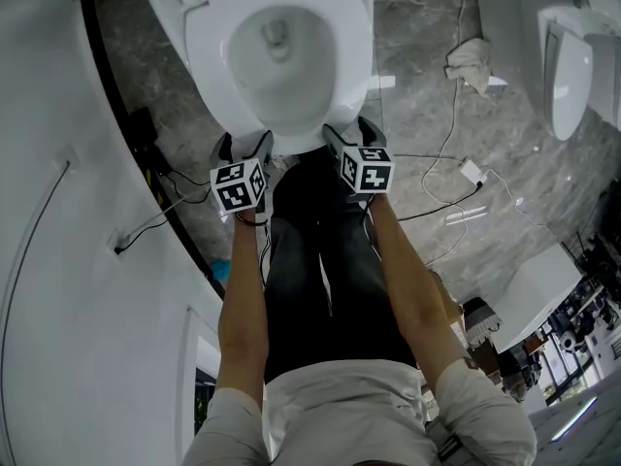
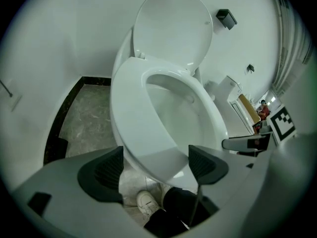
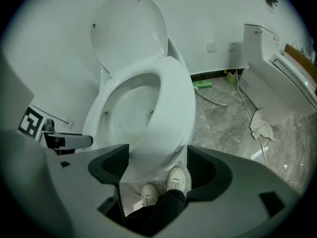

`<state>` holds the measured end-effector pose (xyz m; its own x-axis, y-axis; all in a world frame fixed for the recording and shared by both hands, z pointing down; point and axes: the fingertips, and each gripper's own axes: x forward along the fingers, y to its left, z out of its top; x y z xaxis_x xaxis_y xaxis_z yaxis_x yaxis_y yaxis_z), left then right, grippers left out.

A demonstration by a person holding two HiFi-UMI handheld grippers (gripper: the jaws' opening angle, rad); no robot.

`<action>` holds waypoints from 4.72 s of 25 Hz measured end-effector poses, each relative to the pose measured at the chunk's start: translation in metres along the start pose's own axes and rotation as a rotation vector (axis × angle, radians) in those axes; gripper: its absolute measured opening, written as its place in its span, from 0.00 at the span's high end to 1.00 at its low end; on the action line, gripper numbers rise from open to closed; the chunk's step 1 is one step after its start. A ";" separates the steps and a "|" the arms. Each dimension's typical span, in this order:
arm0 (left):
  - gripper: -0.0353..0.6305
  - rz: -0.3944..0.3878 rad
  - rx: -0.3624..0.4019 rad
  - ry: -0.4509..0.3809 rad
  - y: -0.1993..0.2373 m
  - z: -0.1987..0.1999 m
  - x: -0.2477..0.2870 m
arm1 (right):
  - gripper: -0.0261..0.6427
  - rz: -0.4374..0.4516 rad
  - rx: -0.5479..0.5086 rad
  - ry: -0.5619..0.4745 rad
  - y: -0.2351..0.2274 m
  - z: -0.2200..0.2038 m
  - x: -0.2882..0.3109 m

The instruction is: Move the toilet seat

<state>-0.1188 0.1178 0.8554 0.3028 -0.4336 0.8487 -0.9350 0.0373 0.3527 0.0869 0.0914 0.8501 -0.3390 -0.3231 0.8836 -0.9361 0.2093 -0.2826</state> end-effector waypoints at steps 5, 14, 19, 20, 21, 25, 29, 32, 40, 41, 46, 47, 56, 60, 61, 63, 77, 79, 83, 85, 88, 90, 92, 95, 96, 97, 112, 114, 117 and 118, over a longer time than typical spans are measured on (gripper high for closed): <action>0.34 -0.013 -0.008 0.009 -0.004 -0.001 0.003 | 0.41 0.019 -0.032 0.015 0.005 0.002 0.003; 0.34 0.007 -0.026 0.010 -0.003 0.000 0.001 | 0.41 0.004 -0.012 0.012 0.007 0.004 0.002; 0.34 0.007 -0.025 0.012 -0.003 0.001 -0.001 | 0.41 0.004 -0.020 0.007 0.009 0.005 -0.001; 0.34 0.007 -0.024 0.011 -0.004 0.002 -0.002 | 0.41 0.003 -0.019 0.007 0.009 0.005 -0.001; 0.34 0.007 -0.023 0.009 -0.004 0.002 -0.002 | 0.41 0.002 -0.018 0.007 0.009 0.005 -0.002; 0.34 0.003 -0.024 -0.001 -0.007 0.004 -0.008 | 0.41 0.004 -0.014 -0.004 0.011 0.007 -0.009; 0.34 -0.004 -0.024 -0.012 -0.009 0.007 -0.015 | 0.41 0.008 -0.013 -0.018 0.013 0.010 -0.016; 0.34 -0.008 -0.023 -0.023 -0.011 0.010 -0.020 | 0.41 0.011 -0.012 -0.027 0.016 0.012 -0.022; 0.34 -0.021 -0.023 -0.060 -0.017 0.017 -0.035 | 0.42 0.038 0.001 -0.057 0.020 0.019 -0.038; 0.34 -0.022 -0.023 -0.064 -0.018 0.018 -0.037 | 0.42 0.041 0.005 -0.062 0.021 0.021 -0.040; 0.34 -0.032 -0.027 -0.091 -0.021 0.026 -0.050 | 0.42 0.050 0.037 -0.093 0.027 0.028 -0.053; 0.34 -0.035 -0.028 -0.097 -0.022 0.028 -0.052 | 0.42 0.053 0.042 -0.099 0.028 0.030 -0.055; 0.34 -0.062 -0.045 -0.157 -0.030 0.042 -0.073 | 0.42 0.079 0.057 -0.138 0.035 0.044 -0.078; 0.34 -0.069 -0.055 -0.174 -0.032 0.046 -0.079 | 0.42 0.087 0.065 -0.149 0.037 0.047 -0.086; 0.34 -0.070 -0.058 -0.179 -0.033 0.047 -0.081 | 0.42 0.088 0.067 -0.152 0.038 0.048 -0.088; 0.34 -0.073 -0.065 -0.190 -0.034 0.049 -0.084 | 0.42 0.094 0.075 -0.157 0.040 0.050 -0.092; 0.34 -0.114 -0.105 -0.258 -0.043 0.071 -0.107 | 0.42 0.123 0.108 -0.208 0.048 0.074 -0.118; 0.34 -0.117 -0.116 -0.270 -0.043 0.073 -0.111 | 0.42 0.128 0.114 -0.214 0.049 0.077 -0.122; 0.34 -0.121 -0.128 -0.293 -0.044 0.079 -0.116 | 0.42 0.135 0.122 -0.228 0.051 0.082 -0.127; 0.34 -0.120 -0.131 -0.309 -0.045 0.082 -0.120 | 0.42 0.137 0.125 -0.236 0.053 0.085 -0.130; 0.34 -0.107 -0.133 -0.334 -0.047 0.086 -0.126 | 0.42 0.141 0.126 -0.250 0.054 0.090 -0.134; 0.34 -0.094 -0.114 -0.348 -0.048 0.089 -0.131 | 0.42 0.143 0.127 -0.259 0.054 0.092 -0.136; 0.34 -0.086 -0.075 -0.353 -0.050 0.090 -0.137 | 0.42 0.143 0.128 -0.263 0.055 0.094 -0.138; 0.34 -0.086 -0.013 -0.352 -0.057 0.090 -0.148 | 0.43 0.145 0.133 -0.269 0.055 0.097 -0.142; 0.34 -0.088 0.005 -0.354 -0.060 0.090 -0.151 | 0.44 0.146 0.136 -0.272 0.054 0.099 -0.143; 0.34 -0.091 0.023 -0.357 -0.064 0.091 -0.155 | 0.44 0.146 0.138 -0.276 0.054 0.101 -0.145; 0.34 -0.072 0.424 -0.338 -0.107 0.091 -0.186 | 0.45 0.176 0.173 -0.329 0.059 0.122 -0.163; 0.34 -0.058 0.453 -0.336 -0.110 0.091 -0.187 | 0.45 0.180 0.171 -0.329 0.060 0.124 -0.165; 0.34 -0.022 0.504 -0.346 -0.112 0.095 -0.190 | 0.45 0.194 0.184 -0.327 0.060 0.125 -0.166; 0.34 -0.008 0.528 -0.349 -0.114 0.096 -0.191 | 0.45 0.196 0.188 -0.330 0.060 0.126 -0.167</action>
<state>-0.0883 0.1094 0.6154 0.3157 -0.7036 0.6366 -0.9249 -0.3781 0.0407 0.0756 0.0413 0.6384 -0.4954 -0.5782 0.6483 -0.8414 0.1337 -0.5237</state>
